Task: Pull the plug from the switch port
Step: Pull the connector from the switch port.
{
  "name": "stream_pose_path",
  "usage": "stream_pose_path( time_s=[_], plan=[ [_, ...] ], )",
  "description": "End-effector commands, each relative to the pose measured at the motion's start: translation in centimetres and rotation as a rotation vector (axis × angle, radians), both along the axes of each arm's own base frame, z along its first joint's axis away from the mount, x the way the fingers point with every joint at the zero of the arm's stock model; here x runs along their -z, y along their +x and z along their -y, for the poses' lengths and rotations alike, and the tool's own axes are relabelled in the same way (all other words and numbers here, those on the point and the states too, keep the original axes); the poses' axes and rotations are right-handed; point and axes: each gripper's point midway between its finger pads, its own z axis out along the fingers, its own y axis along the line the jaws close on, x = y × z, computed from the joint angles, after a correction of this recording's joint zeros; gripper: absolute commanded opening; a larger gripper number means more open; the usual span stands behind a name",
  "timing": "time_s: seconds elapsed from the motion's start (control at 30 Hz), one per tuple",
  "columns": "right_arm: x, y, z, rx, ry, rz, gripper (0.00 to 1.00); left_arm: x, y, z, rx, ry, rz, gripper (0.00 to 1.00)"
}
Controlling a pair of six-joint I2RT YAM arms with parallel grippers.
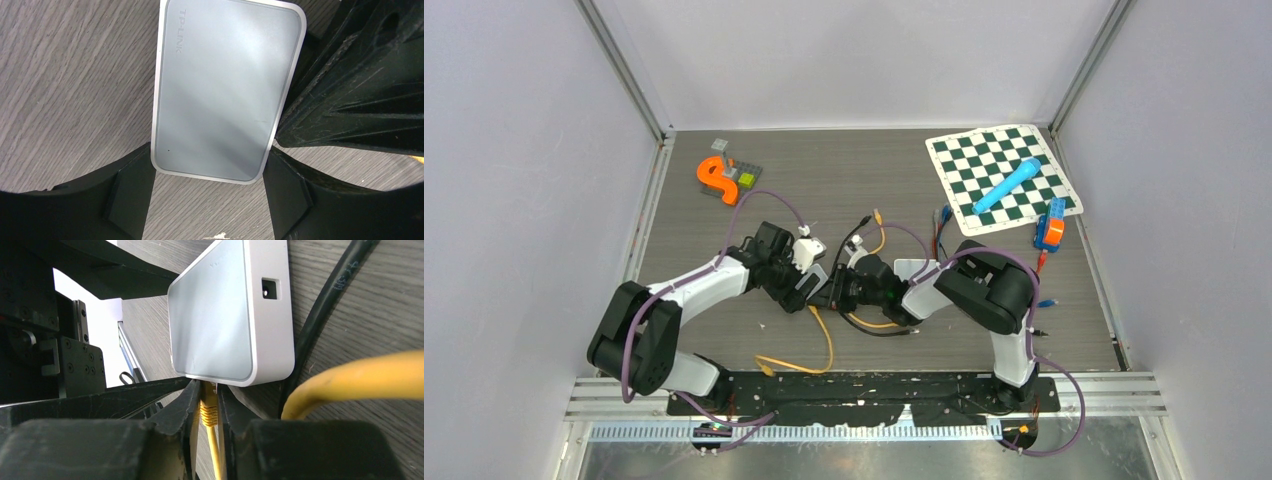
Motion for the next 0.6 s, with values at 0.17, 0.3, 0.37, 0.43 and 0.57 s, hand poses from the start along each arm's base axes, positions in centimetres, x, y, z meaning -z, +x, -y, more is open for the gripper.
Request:
stream_pose_path(
  time_s=[0.17, 0.3, 0.37, 0.43, 0.57],
  plan=[
    [-1.7, 1.7, -1.0, 0.03, 0.032, 0.026, 0.27, -1.1, 1.3, 0.7, 0.002, -0.031, 0.041, 0.74],
    [-1.7, 1.6, -1.7, 0.004, 0.046, 0.022, 0.28, -1.2, 1.2, 0.8, 0.003, -0.035, 0.044, 0.74],
    [-1.7, 1.7, -1.7, 0.006, 0.044, 0.027, 0.29, -1.1, 1.3, 0.7, 0.0, -0.031, 0.043, 0.74],
    [-1.9, 1.7, -1.5, 0.008, 0.037, 0.04, 0.24, -1.0, 1.3, 0.7, -0.003, -0.029, 0.04, 0.74],
    [-1.8, 1.7, -1.2, 0.002, 0.016, 0.058, 0.09, -0.9, 1.4, 0.7, -0.005, -0.025, 0.036, 0.73]
  ],
)
